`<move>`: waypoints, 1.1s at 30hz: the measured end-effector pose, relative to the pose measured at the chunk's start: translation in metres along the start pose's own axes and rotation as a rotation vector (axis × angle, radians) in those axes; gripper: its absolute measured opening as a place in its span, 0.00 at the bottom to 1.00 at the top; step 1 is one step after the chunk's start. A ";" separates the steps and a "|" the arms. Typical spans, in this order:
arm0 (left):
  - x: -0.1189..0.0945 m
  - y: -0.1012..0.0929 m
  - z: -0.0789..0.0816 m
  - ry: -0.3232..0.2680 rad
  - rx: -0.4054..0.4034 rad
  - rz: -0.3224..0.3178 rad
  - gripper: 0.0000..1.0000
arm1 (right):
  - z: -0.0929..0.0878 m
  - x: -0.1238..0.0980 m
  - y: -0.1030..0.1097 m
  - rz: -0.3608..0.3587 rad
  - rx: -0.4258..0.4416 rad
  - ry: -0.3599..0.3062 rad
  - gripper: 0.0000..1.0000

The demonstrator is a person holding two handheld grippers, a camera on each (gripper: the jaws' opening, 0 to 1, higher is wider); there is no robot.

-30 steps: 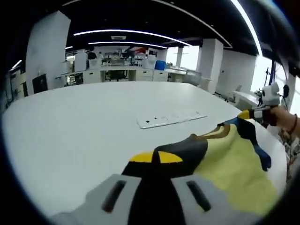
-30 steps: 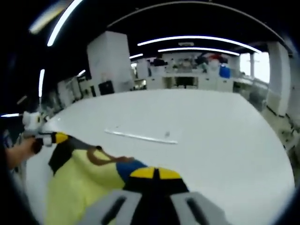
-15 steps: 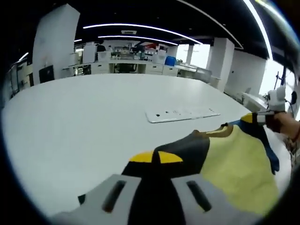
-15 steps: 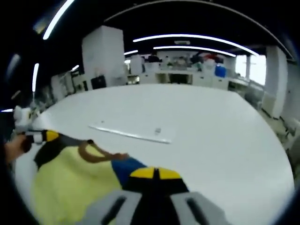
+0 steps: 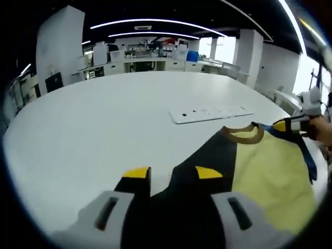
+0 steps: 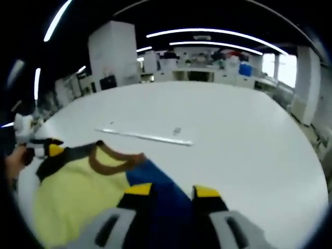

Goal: Fold the garment on the visible template until the final outline fits inside the template.

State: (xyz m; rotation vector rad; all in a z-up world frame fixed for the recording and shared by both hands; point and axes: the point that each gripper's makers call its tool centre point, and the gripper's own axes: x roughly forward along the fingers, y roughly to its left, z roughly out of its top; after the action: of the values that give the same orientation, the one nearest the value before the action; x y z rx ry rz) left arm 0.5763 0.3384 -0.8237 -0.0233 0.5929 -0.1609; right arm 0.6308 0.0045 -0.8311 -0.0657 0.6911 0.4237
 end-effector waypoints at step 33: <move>-0.148 -0.069 -0.006 -0.103 0.069 -0.221 0.96 | -0.051 -0.125 0.050 0.052 0.013 0.049 0.91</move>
State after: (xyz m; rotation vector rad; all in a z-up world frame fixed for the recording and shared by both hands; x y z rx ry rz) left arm 0.4417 0.2935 -0.7421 -0.0304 0.4805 -0.3923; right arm 0.4939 -0.0048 -0.7880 -0.0459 0.7452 0.4686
